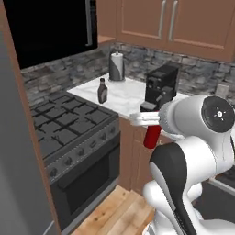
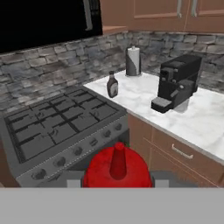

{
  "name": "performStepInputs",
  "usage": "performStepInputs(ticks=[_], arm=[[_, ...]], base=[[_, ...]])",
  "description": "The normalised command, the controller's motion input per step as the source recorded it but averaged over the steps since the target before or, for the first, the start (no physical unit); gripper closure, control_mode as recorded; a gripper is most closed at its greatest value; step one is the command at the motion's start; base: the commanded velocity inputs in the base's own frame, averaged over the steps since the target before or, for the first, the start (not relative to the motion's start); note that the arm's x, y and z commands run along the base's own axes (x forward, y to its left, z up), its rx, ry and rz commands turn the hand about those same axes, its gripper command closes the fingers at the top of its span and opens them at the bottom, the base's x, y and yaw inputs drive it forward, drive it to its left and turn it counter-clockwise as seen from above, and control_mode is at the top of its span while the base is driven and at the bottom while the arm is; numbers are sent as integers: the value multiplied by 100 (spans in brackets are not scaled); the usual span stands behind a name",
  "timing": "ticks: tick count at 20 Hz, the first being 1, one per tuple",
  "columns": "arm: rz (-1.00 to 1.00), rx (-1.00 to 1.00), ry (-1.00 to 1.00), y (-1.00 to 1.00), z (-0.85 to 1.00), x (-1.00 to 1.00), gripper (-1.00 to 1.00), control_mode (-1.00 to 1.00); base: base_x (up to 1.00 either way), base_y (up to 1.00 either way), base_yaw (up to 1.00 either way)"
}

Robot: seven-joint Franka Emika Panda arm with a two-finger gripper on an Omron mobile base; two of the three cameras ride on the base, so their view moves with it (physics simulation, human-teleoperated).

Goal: Take 2 condiments from the cabinet and move them on the counter near the stove.Make sure the condiments are lined up with each other, next to each other.

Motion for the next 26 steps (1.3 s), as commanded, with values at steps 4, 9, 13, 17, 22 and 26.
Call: performStepInputs(ticks=[4,9,13,17,22,26], arm=[[0,0,0,0,0,0,100,100],[0,0,0,0,0,0,100,100],[0,0,0,0,0,0,100,100],[0,0,0,0,0,0,100,100],[0,0,0,0,0,0,100,100],[0,0,0,0,0,0,100,100]], base=[[64,25,44],[65,19,44],[63,-14,42],[66,-26,40],[53,-31,36],[50,-28,28]])
